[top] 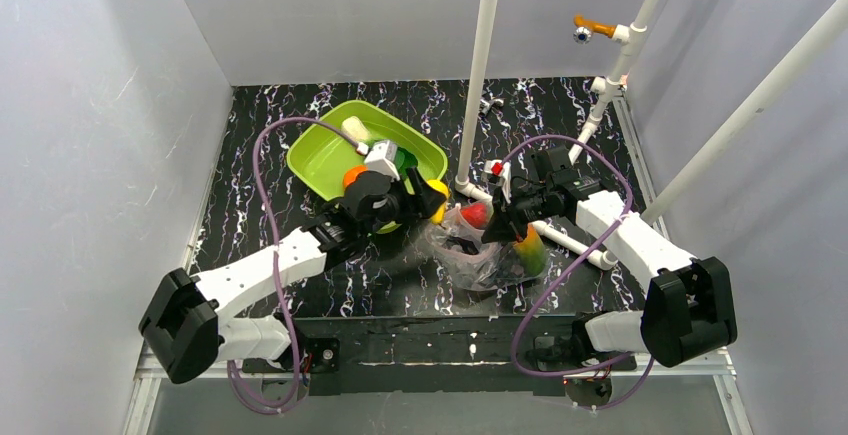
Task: Open the zip-top bag and remove the fake food
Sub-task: Pick up the fake fruit from the zipper food storage bag, then place the fake fruit in the bin.
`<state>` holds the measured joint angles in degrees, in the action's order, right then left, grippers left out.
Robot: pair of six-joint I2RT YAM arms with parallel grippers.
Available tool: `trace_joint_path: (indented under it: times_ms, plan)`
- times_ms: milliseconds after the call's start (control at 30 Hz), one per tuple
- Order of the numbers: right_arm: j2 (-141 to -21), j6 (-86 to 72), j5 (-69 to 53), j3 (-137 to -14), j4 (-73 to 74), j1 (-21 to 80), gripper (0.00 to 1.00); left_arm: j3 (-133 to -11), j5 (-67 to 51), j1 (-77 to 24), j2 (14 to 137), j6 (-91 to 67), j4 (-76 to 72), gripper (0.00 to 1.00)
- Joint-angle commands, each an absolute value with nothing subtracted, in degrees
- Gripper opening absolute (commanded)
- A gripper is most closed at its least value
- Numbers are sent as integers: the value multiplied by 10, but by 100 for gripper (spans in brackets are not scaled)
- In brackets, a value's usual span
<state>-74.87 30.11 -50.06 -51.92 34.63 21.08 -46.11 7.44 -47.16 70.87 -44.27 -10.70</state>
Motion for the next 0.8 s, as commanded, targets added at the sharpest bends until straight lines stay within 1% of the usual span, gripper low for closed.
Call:
trace_joint_path:
  times_ms: [0,233,433,767]
  plan:
    - [-750,297,-498,-541,336,208,1,-435,67,-429,658,-432,-95,0]
    - [-751,301,-503,-543,340,207,1,-437,61,-361,623,-374,-22,0]
    - [-754,304,-504,-544,344,207,1,-452,33,-305,638,-321,33,0]
    - [-759,307,-505,-545,347,207,1,-483,4,-275,676,-244,71,0]
